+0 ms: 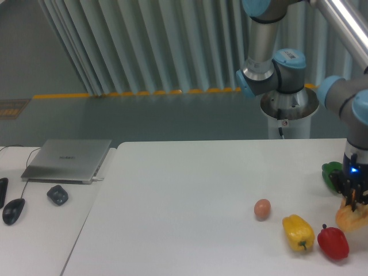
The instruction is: Place the triangular bread in the basket
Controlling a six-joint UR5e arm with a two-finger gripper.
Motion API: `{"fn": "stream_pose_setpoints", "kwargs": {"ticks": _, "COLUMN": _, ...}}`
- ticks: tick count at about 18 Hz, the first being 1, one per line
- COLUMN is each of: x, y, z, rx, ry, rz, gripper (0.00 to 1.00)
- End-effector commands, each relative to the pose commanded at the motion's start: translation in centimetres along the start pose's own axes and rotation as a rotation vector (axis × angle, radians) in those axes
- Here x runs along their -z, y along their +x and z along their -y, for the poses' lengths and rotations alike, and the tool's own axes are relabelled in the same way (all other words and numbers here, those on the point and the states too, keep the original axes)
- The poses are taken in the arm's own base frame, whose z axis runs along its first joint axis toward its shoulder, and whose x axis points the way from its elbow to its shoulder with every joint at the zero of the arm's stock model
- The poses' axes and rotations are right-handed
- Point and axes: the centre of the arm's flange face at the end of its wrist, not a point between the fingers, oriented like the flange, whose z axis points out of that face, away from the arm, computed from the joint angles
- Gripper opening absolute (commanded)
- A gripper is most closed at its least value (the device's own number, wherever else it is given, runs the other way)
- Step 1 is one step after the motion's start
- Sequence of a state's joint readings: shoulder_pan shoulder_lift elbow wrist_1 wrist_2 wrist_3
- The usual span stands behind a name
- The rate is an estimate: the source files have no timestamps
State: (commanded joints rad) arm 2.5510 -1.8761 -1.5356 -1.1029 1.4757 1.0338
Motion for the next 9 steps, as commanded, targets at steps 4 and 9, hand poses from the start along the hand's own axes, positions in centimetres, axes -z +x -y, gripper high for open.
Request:
{"fn": "stream_pose_setpoints", "kwargs": {"ticks": 4, "x": 1.9, "y": -2.3, "z": -2.9, "rx": -0.025, "ry": 0.002, "rz": 0.030, "gripper": 0.11}}
{"fn": "stream_pose_setpoints", "kwargs": {"ticks": 9, "x": 3.7, "y": -5.8, "z": -10.0, "rx": -0.166, "ry": -0.033, "rz": 0.024, "gripper": 0.11}}
